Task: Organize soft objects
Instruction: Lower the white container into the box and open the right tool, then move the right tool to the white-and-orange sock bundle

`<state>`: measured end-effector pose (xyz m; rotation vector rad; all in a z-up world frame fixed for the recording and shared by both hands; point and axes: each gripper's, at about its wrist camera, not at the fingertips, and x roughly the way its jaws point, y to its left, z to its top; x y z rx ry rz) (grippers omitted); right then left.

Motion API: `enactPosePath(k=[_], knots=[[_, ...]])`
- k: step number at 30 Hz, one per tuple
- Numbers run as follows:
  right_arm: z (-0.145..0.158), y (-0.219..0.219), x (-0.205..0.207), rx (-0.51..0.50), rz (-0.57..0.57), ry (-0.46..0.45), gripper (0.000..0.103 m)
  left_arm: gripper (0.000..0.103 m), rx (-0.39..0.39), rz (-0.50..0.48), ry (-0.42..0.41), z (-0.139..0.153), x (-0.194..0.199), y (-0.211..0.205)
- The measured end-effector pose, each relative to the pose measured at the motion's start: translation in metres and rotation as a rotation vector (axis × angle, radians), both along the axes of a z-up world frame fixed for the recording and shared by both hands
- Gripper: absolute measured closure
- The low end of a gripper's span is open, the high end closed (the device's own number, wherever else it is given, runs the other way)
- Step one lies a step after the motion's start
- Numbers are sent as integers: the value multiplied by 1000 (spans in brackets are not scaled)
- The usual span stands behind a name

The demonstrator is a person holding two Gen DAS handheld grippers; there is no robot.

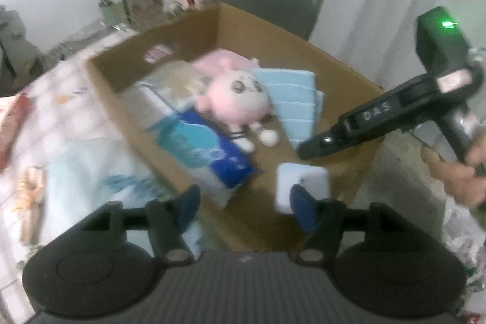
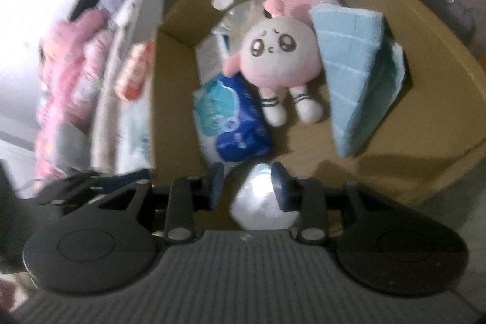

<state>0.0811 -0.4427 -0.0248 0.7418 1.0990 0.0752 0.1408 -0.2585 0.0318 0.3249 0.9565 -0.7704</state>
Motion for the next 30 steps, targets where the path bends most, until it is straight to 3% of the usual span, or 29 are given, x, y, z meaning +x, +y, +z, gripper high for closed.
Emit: enactPosePath(k=[5, 10, 14, 24, 28, 30], knots=[[-11, 6, 26, -63, 139, 161, 57, 35, -14, 76, -59, 7, -4, 49], [-38, 16, 47, -26, 238, 297, 54, 35, -41, 184, -65, 5, -5, 97], [-44, 25, 53, 12, 243, 277, 47, 35, -59, 263, -35, -3, -5, 127], [-60, 39, 45, 191, 176, 230, 47, 35, -113, 389, 11, -20, -15, 183], [-56, 39, 41, 180, 150, 209, 46, 34, -130, 408, 3, -21, -20, 200], [-49, 40, 39, 142, 147, 193, 40, 33, -138, 416, -3, -21, -23, 206]])
